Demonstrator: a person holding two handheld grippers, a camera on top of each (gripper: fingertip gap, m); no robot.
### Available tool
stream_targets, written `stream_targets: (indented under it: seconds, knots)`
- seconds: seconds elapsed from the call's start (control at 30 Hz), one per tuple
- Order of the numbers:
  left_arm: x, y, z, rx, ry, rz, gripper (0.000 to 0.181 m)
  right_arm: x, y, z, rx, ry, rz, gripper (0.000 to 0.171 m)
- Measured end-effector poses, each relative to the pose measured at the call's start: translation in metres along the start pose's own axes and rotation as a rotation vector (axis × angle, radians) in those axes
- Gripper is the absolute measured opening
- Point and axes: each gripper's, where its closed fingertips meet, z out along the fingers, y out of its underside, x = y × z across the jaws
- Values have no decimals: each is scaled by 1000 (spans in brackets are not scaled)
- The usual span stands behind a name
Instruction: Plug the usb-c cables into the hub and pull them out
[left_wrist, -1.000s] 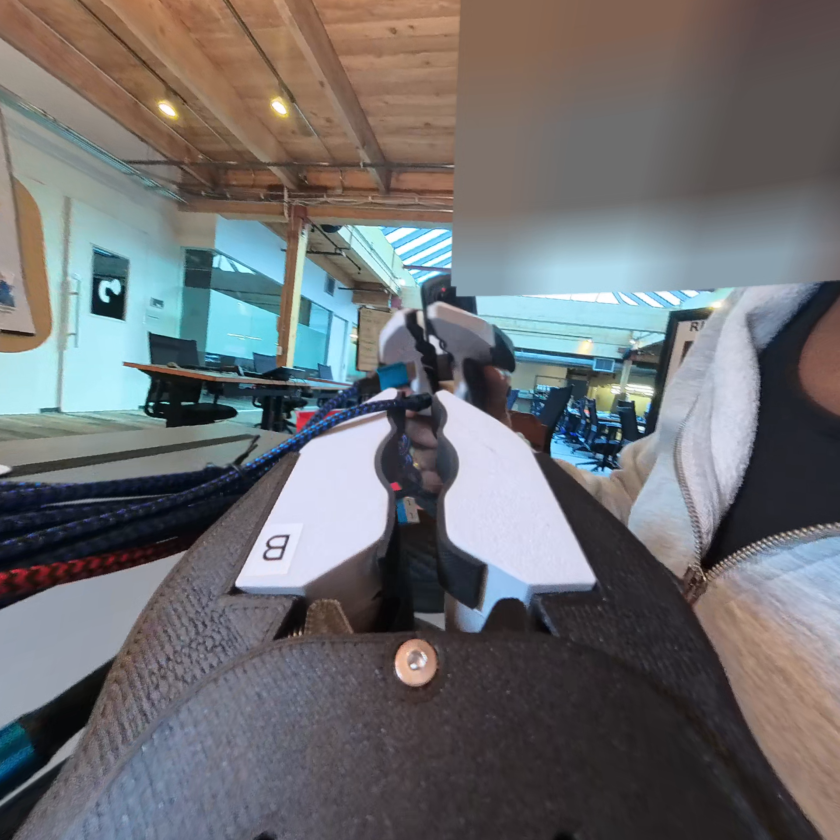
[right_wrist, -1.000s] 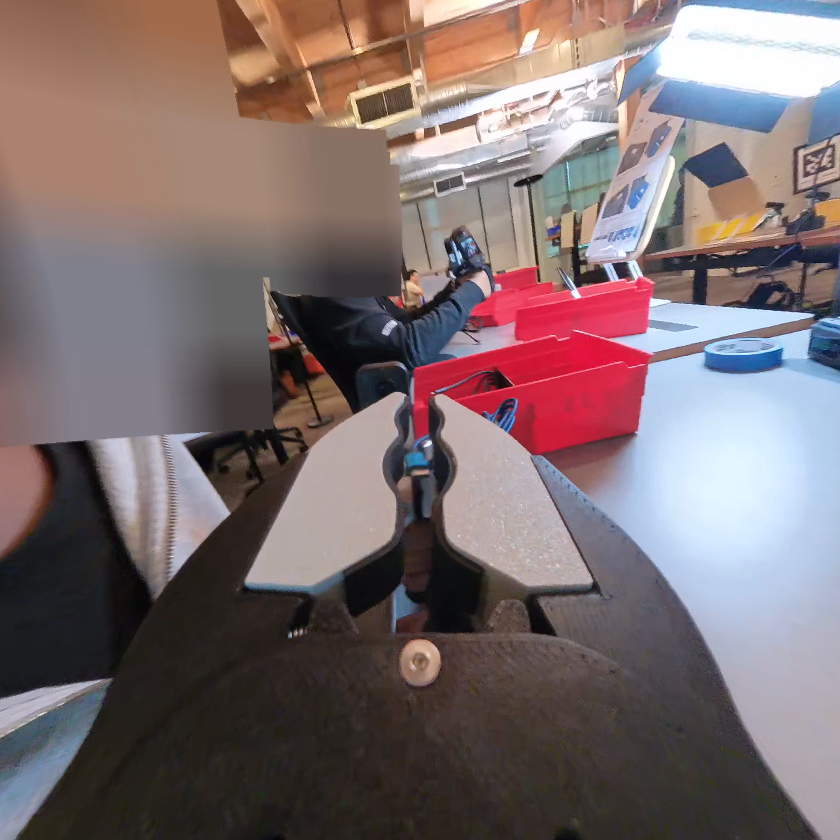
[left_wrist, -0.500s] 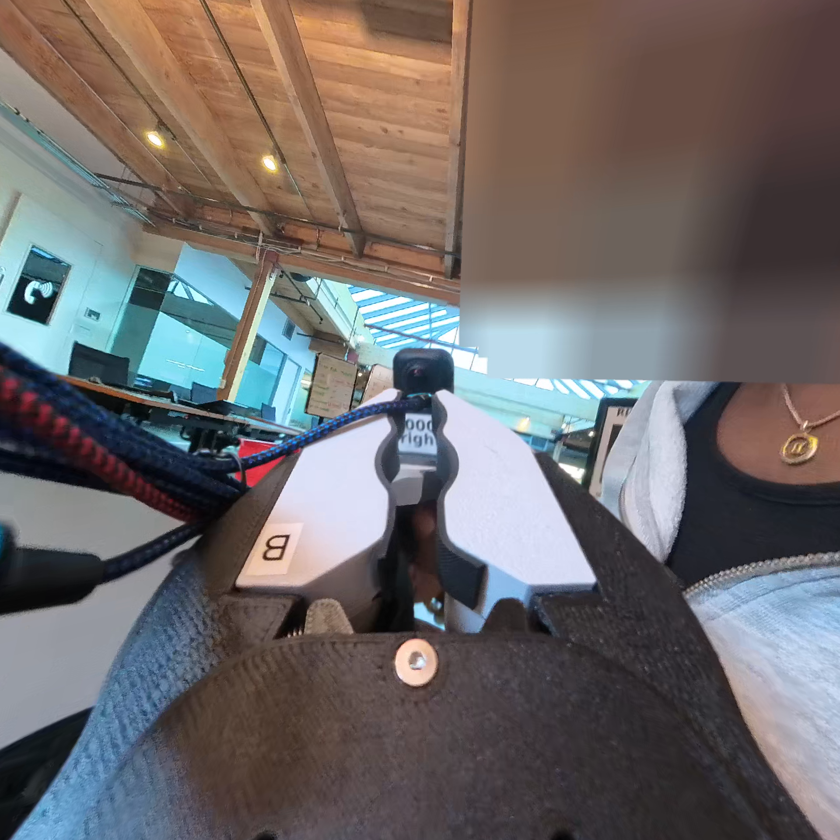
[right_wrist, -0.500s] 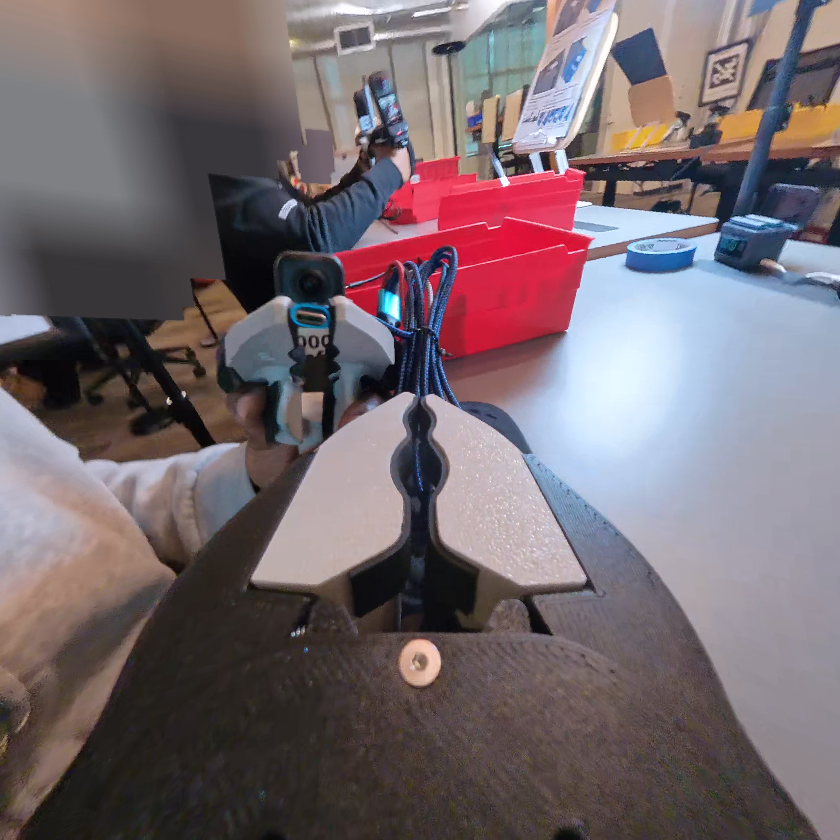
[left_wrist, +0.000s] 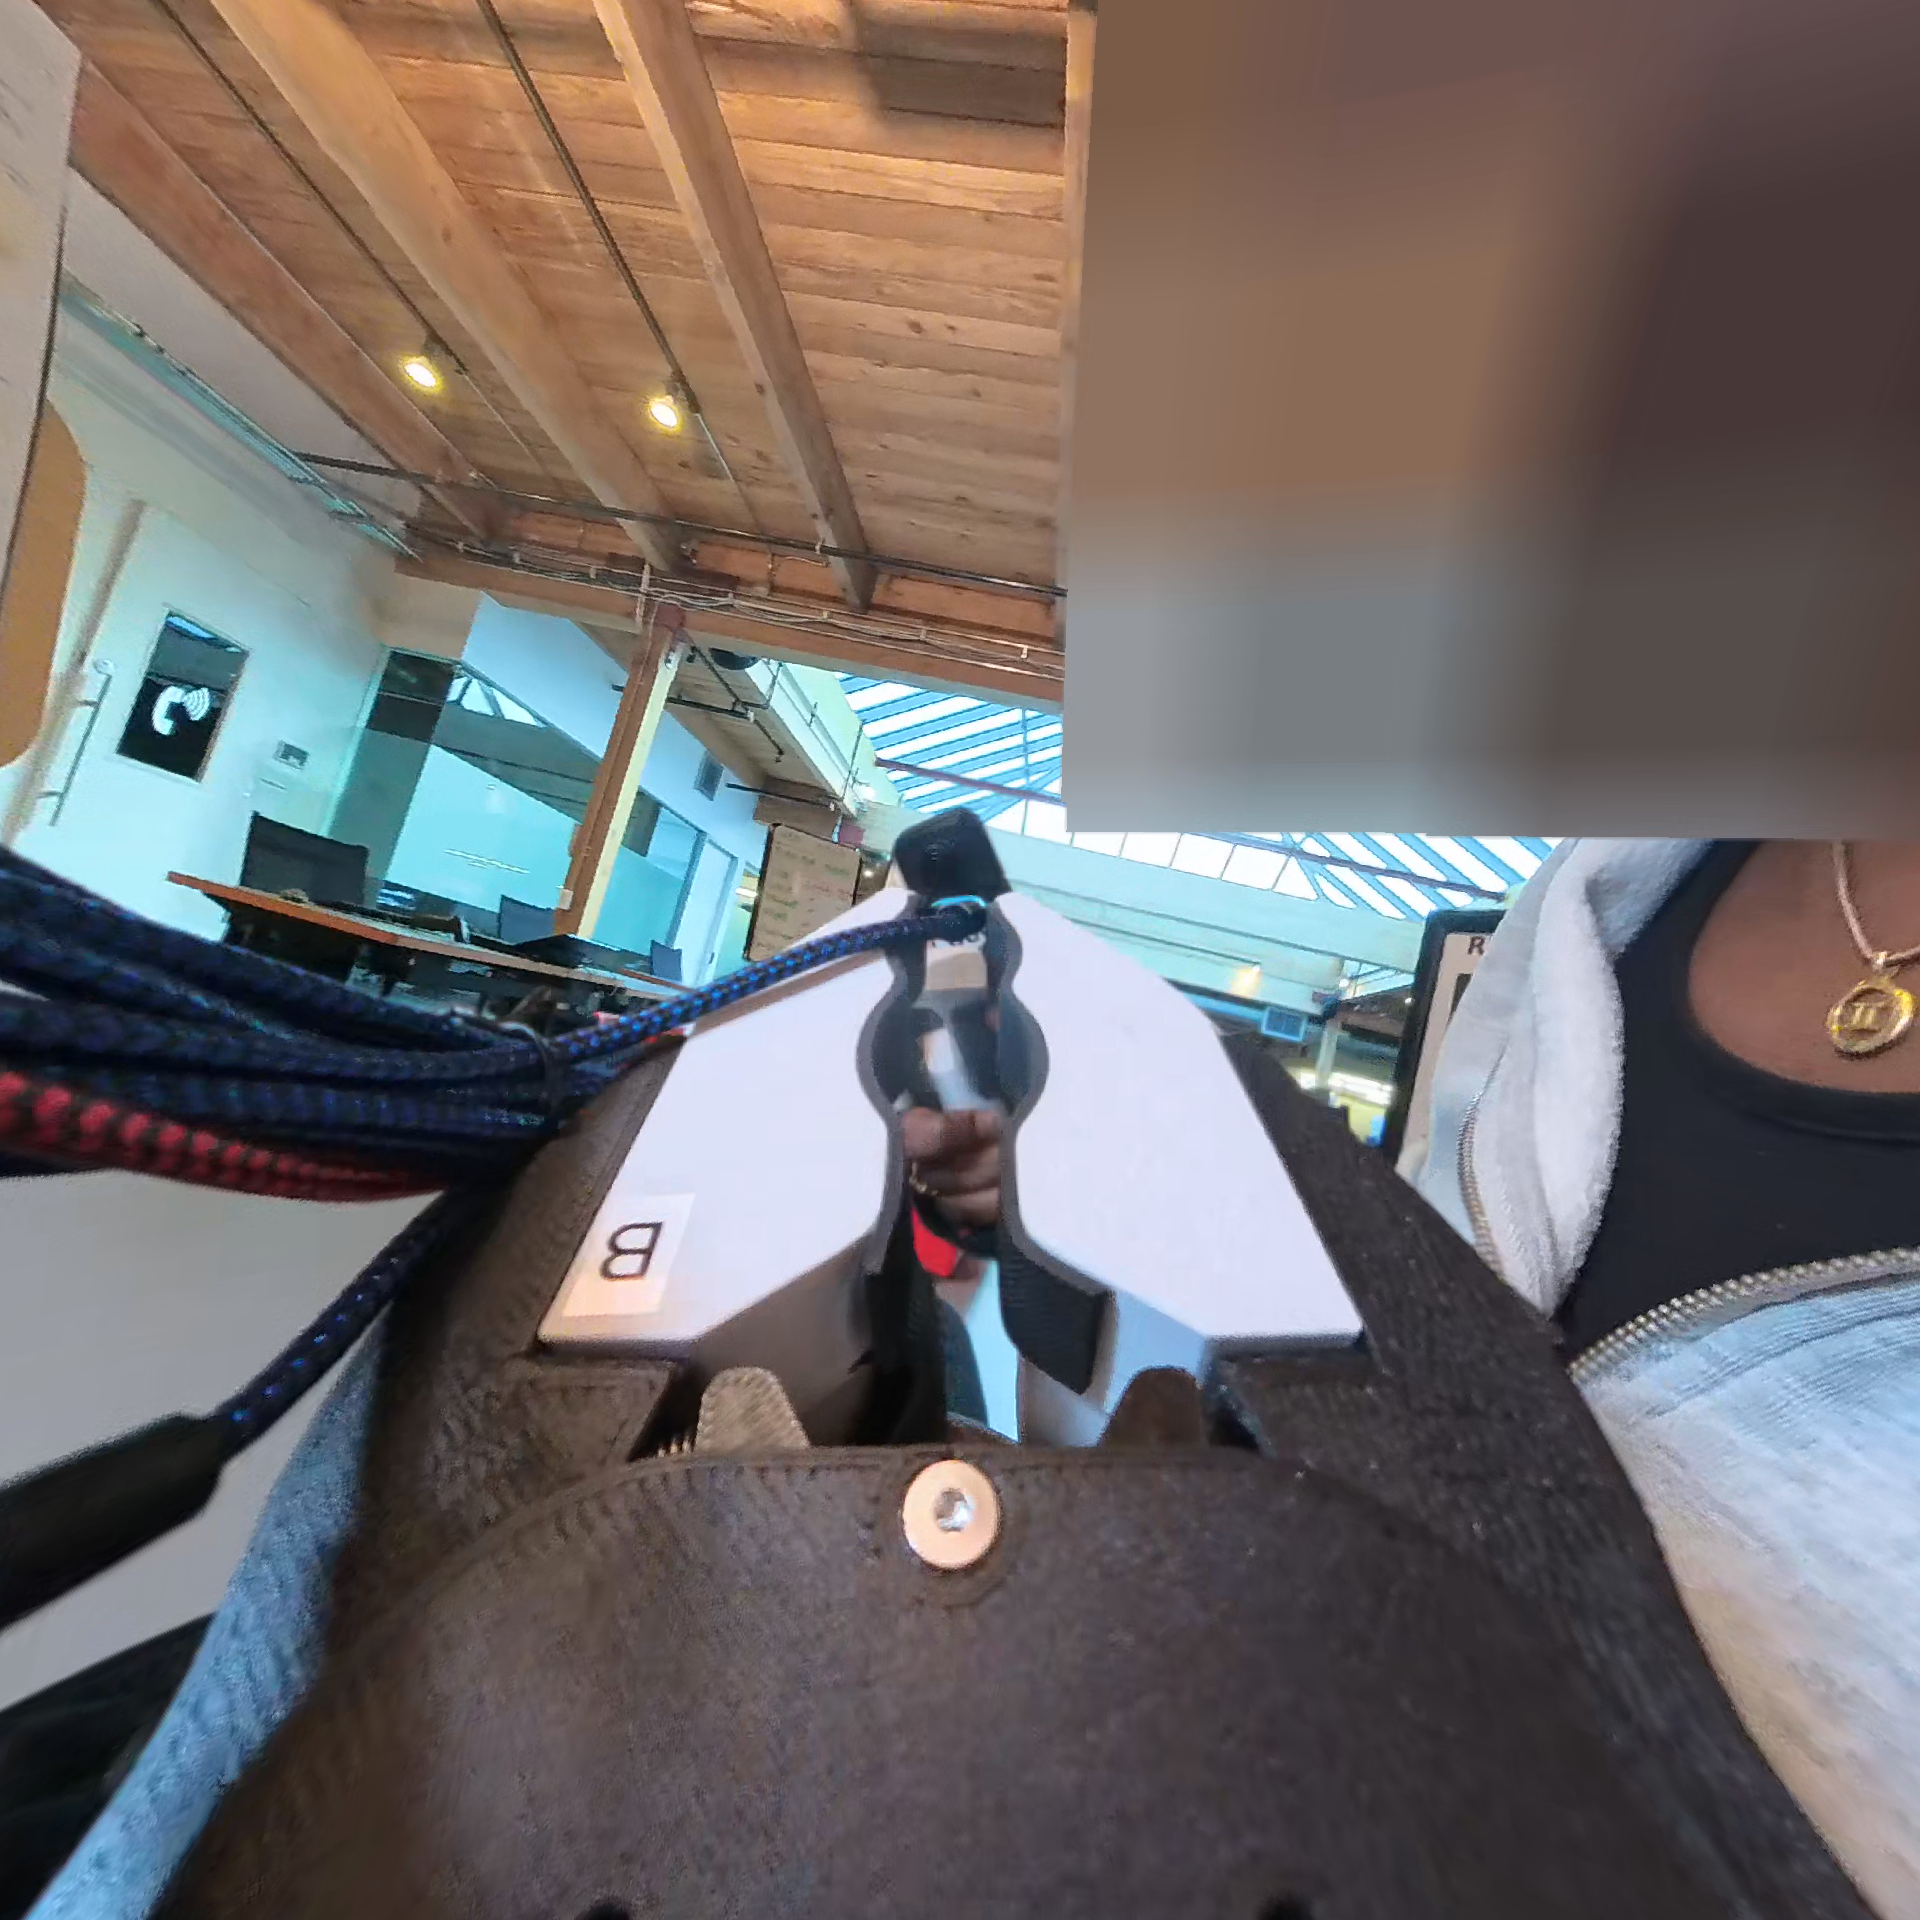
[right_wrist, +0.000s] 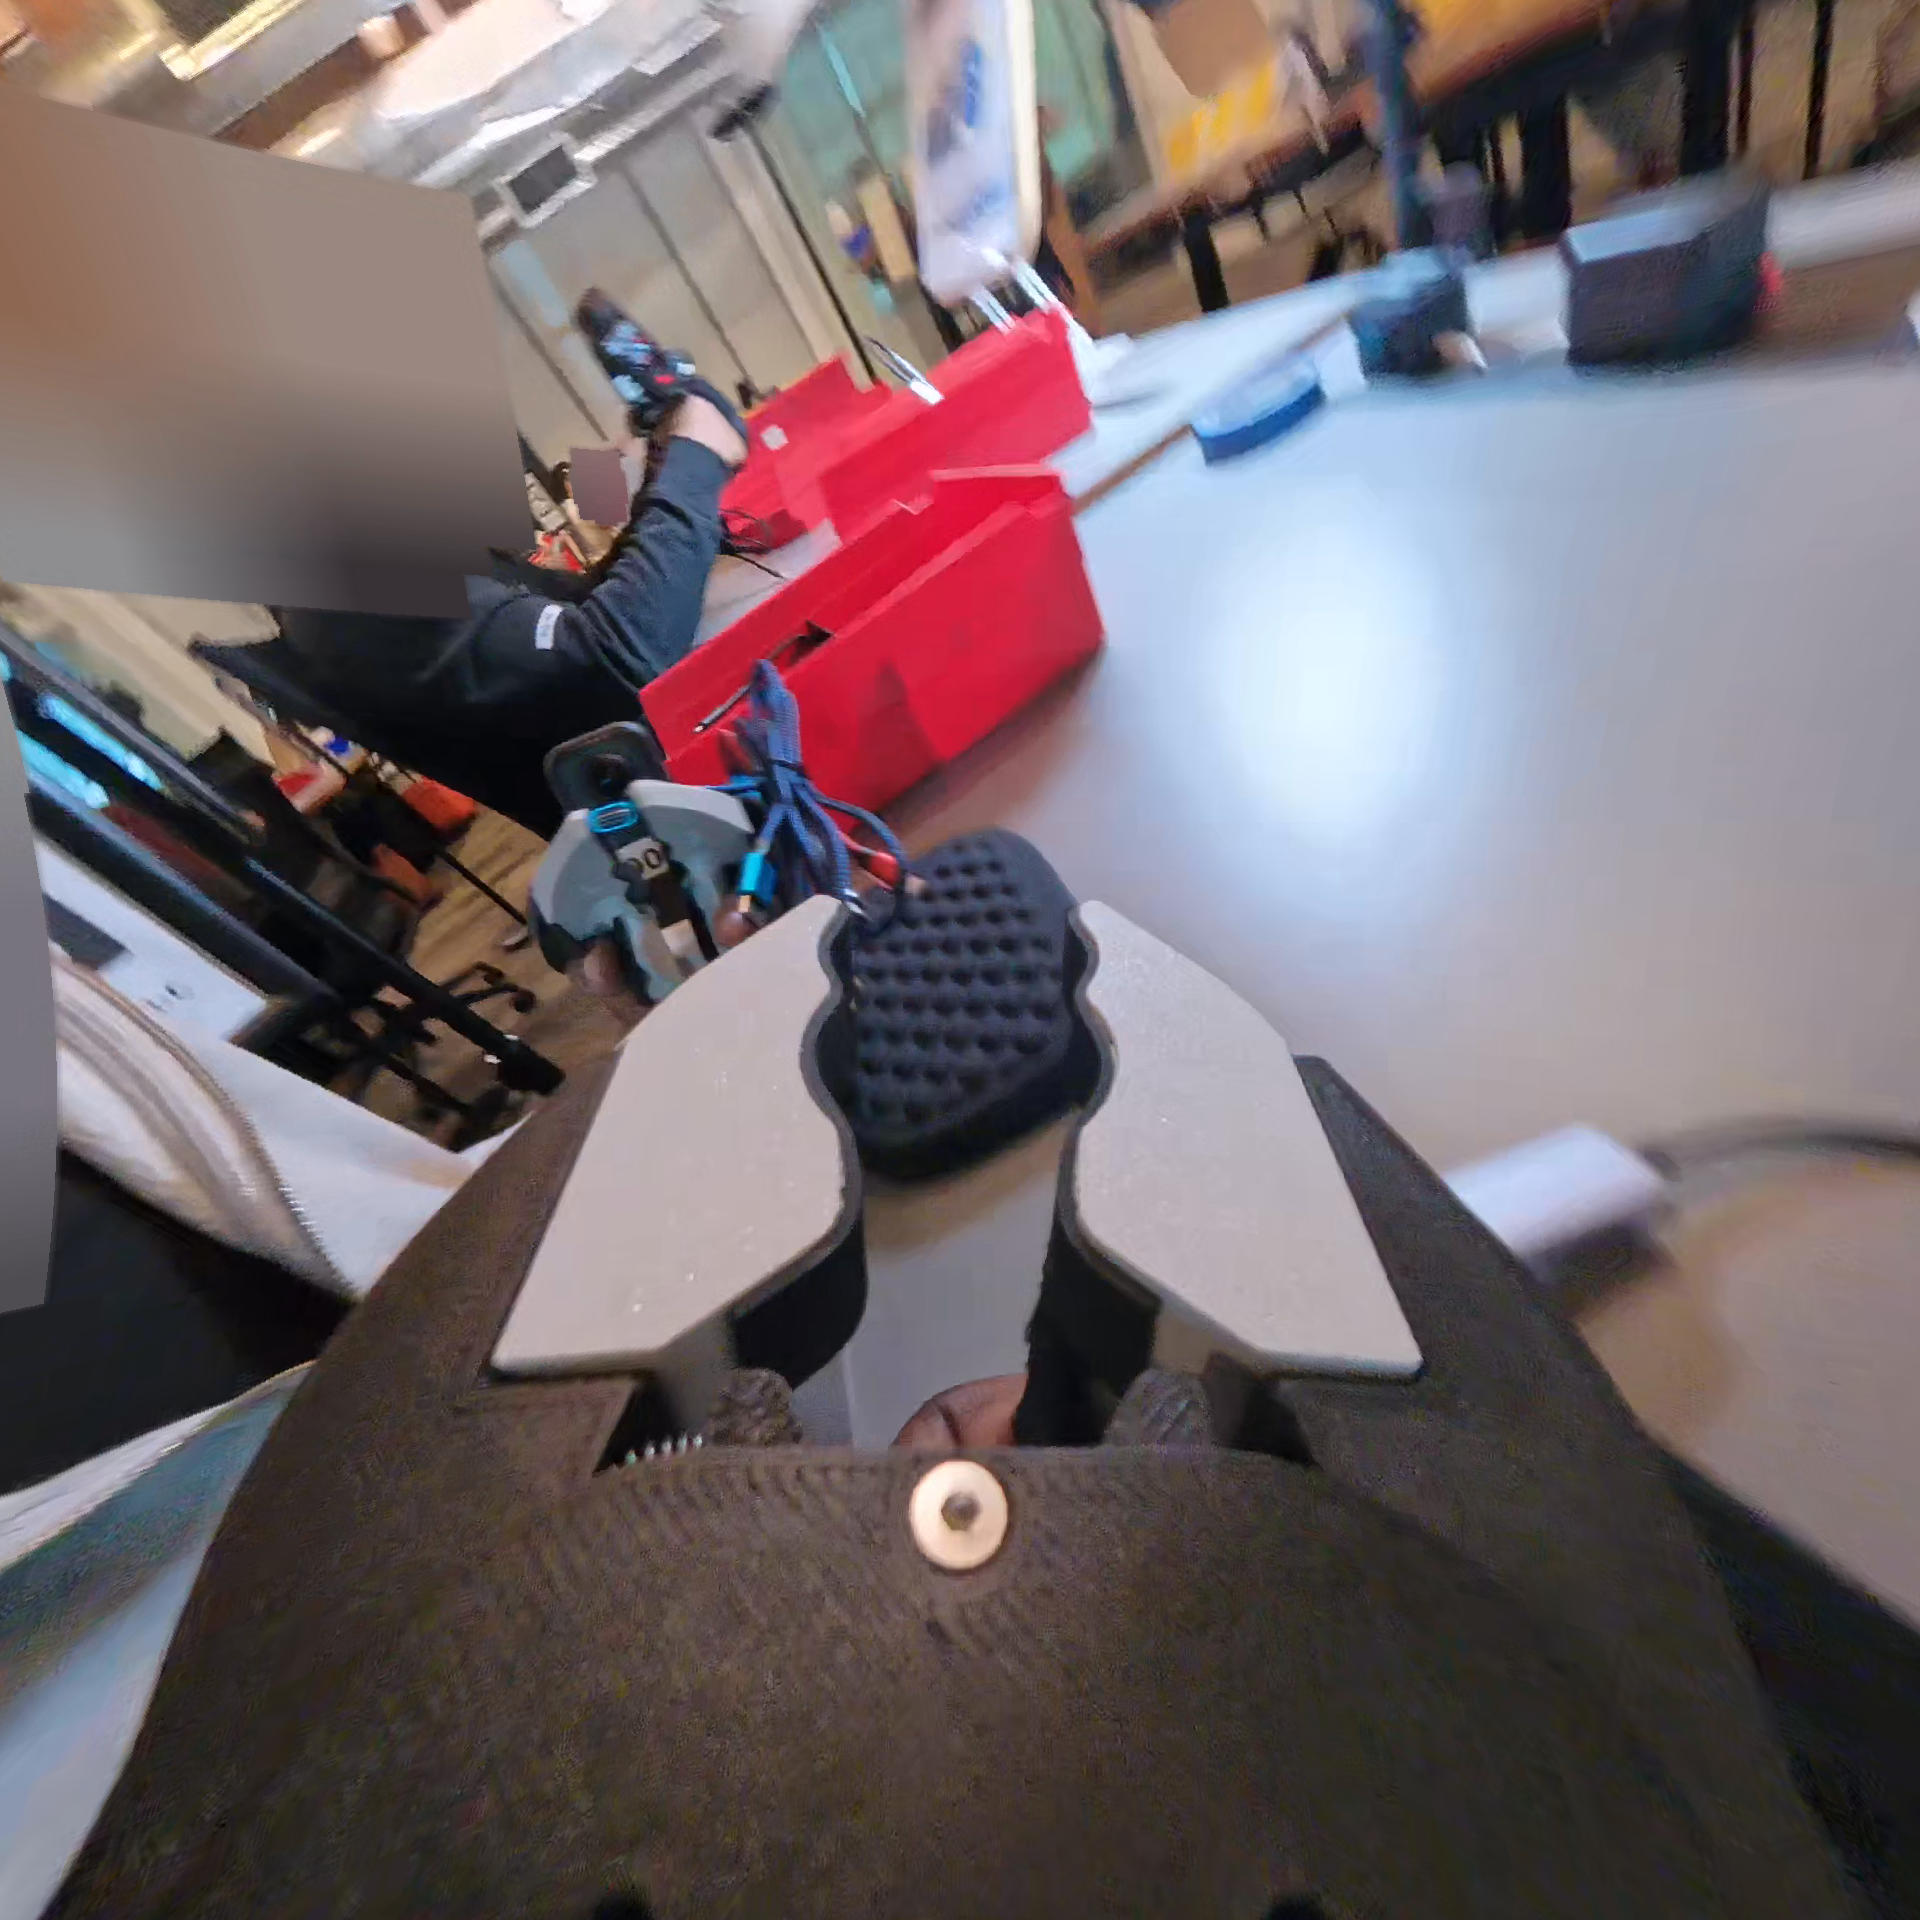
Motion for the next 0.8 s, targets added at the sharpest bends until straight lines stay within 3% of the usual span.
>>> stream_targets:
  seconds: [0.13, 0.23, 0.3, 0.37, 0.47, 0.57, 0.63, 0.8]
  knots:
    - [1, 1, -1, -22, -3, 33, 11, 38, 20, -43, -173, 31, 407, 51]
    - [1, 1, -1, -17, 4, 21, 11, 38, 57, -50, -322, 7, 678, 58]
    - [2, 2, -2, -23, 17, 22, 11, 34, 58, -45, -294, -57, 754, 50]
    - [4, 3, -2, -27, 23, 36, 11, 26, 35, -44, -199, -138, 528, 45]
    - [5, 4, -2, -31, 24, 51, 11, 51, 25, -53, -286, 74, -264, 65]
    - [6, 5, -2, -37, 24, 54, 11, 67, 42, -56, -537, 117, -1025, 64]
    - [5, 4, -2, -31, 21, 52, 11, 70, 55, -49, -600, 46, -1258, 63]
    - [5, 5, -2, -38, 20, 63, 11, 77, 74, -32, -625, -127, -1529, 61]
